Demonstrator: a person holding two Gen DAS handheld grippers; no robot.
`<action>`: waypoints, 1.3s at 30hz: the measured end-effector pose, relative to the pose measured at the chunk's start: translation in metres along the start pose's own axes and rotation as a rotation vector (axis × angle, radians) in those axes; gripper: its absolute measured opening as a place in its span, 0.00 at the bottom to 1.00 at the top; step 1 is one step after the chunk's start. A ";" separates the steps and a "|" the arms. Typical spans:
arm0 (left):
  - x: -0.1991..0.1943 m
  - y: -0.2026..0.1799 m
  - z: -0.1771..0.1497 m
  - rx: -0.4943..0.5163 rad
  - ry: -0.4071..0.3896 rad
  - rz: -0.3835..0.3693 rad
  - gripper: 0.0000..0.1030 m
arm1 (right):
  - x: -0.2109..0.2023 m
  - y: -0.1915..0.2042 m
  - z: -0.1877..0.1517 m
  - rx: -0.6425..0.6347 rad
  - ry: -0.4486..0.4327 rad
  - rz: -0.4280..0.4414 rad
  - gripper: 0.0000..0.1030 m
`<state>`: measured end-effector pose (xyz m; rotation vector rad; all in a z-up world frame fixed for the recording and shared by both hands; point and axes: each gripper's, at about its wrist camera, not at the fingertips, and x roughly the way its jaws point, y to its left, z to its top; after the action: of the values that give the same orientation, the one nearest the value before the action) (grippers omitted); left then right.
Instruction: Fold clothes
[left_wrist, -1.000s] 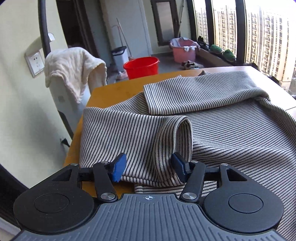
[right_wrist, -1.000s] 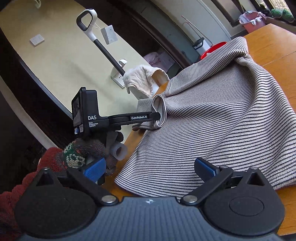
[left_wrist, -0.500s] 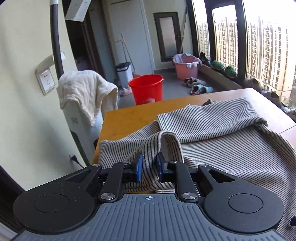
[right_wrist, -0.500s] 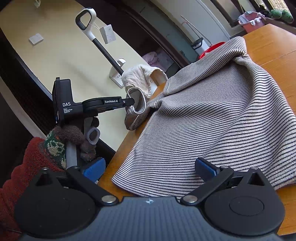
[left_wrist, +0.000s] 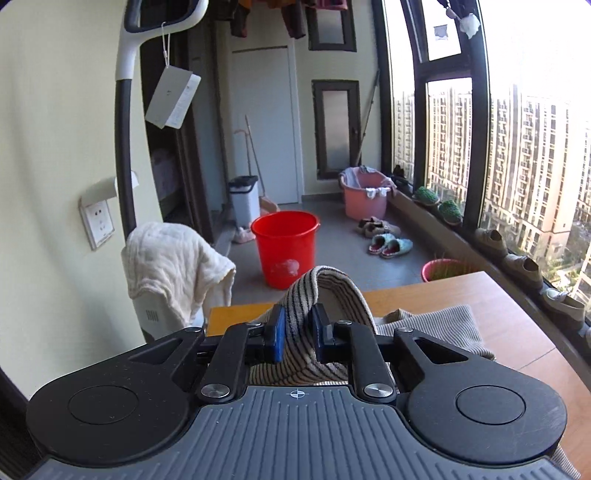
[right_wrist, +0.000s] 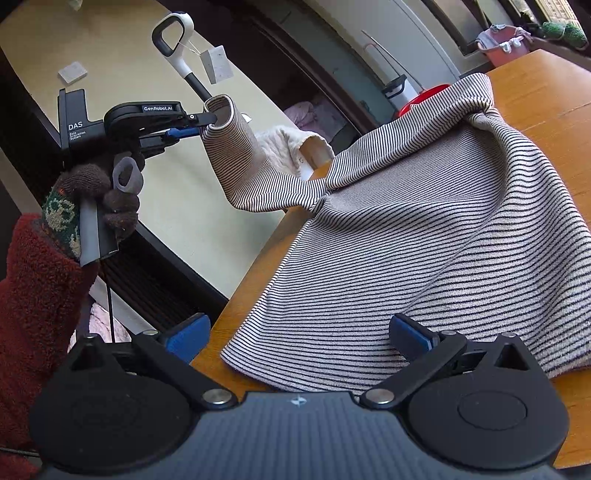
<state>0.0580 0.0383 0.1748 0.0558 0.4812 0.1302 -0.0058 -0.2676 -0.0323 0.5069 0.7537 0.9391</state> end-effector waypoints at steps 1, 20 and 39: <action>0.000 -0.006 0.008 0.007 -0.013 -0.005 0.17 | 0.000 0.000 0.000 -0.001 0.000 0.001 1.00; 0.033 -0.167 0.081 0.054 -0.133 -0.281 0.27 | 0.000 0.002 -0.006 -0.049 -0.003 -0.021 1.00; 0.078 -0.079 -0.098 -0.095 0.271 -0.262 0.74 | 0.007 0.009 -0.003 -0.064 0.000 -0.074 1.00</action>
<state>0.0894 -0.0267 0.0454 -0.1190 0.7473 -0.0980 -0.0103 -0.2572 -0.0305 0.4198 0.7356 0.8913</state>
